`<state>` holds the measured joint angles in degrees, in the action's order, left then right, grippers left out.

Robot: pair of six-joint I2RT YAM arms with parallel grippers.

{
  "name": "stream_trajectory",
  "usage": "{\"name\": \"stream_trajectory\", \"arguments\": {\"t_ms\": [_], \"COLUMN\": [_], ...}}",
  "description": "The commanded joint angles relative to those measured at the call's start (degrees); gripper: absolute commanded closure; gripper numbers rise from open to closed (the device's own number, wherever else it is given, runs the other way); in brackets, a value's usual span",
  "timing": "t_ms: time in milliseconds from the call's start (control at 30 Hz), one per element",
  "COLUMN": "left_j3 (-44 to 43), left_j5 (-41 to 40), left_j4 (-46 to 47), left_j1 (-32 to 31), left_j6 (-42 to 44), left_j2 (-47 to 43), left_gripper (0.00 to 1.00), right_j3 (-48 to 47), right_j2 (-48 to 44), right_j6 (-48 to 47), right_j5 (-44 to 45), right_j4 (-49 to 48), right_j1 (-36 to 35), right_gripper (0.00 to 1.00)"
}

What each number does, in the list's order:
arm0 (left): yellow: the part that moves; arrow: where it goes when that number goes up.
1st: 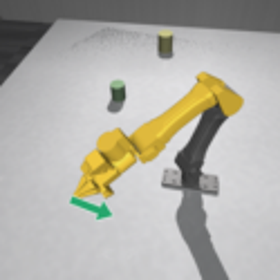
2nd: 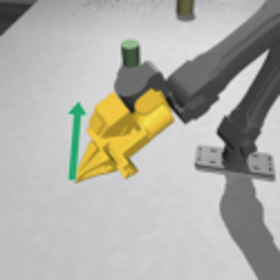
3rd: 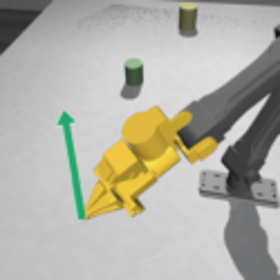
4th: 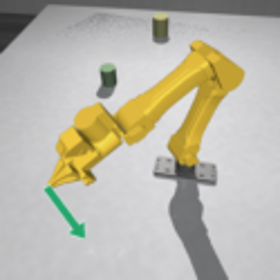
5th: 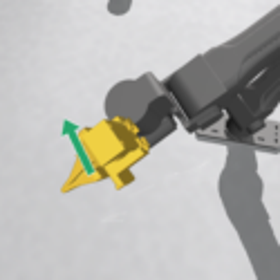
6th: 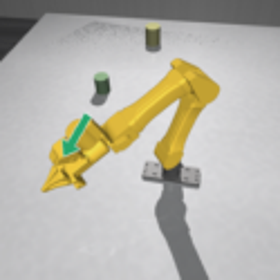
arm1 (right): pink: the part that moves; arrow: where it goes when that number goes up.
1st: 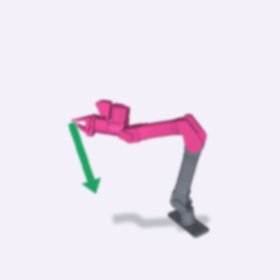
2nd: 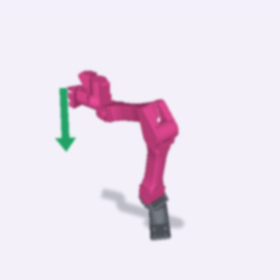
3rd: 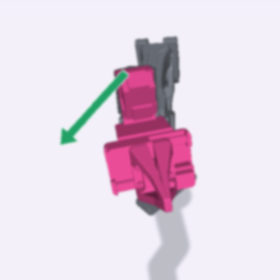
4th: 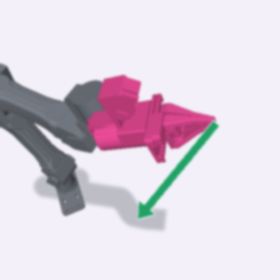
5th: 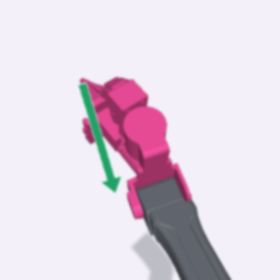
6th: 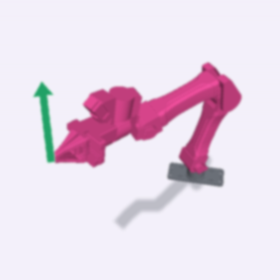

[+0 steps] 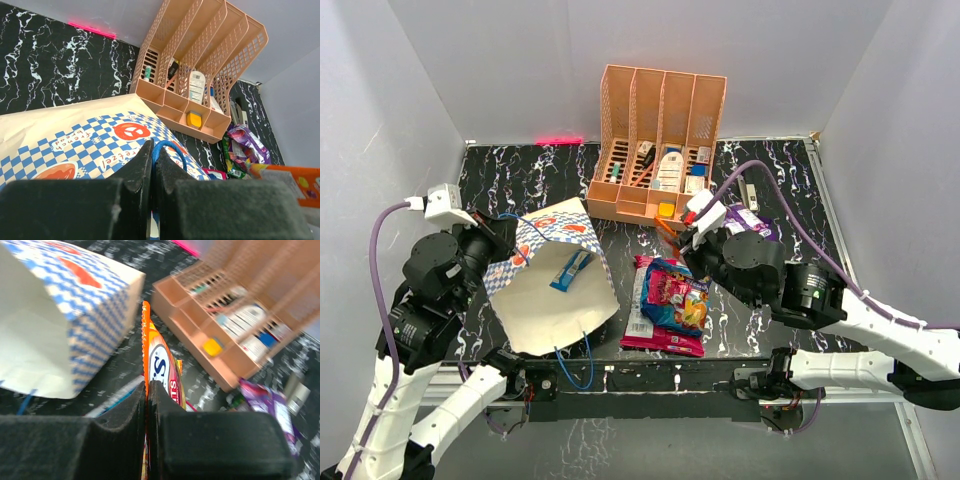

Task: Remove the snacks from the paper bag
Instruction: Take out the snack from the paper bag, then place the snack at the center of the board.

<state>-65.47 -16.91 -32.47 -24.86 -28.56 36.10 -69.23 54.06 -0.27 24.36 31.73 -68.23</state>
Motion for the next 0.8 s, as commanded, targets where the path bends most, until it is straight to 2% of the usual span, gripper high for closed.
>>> {"name": "stream_trajectory", "arguments": {"t_ms": [0, 167, 467, 767], "left_j3": [-0.64, -1.45, -1.90, -2.56], "left_j5": [-1.56, -1.76, -2.48, -2.02], "left_j4": [0.53, -0.54, -0.90, -1.01], "left_j1": [0.08, 0.08, 0.08, 0.08], "left_j6": [0.96, 1.13, 1.87, 2.27], "left_j2": [0.59, 1.12, 0.55, 0.51], "left_gripper": [1.00, 1.00, 1.00, 1.00], "right_j3": [-1.38, -0.24, 5.42, 8.12], "right_j2": [-0.55, -0.95, -0.76, 2.76], "right_j6": [2.53, 1.84, -4.20, -7.32], "right_j5": [18.43, 25.31, 25.85, 25.98], "right_j4": [3.25, 5.39, -1.86, -4.69], "right_j1": [0.02, 0.04, 0.11, 0.54], "right_gripper": [0.93, 0.93, 0.93, 0.93]}}
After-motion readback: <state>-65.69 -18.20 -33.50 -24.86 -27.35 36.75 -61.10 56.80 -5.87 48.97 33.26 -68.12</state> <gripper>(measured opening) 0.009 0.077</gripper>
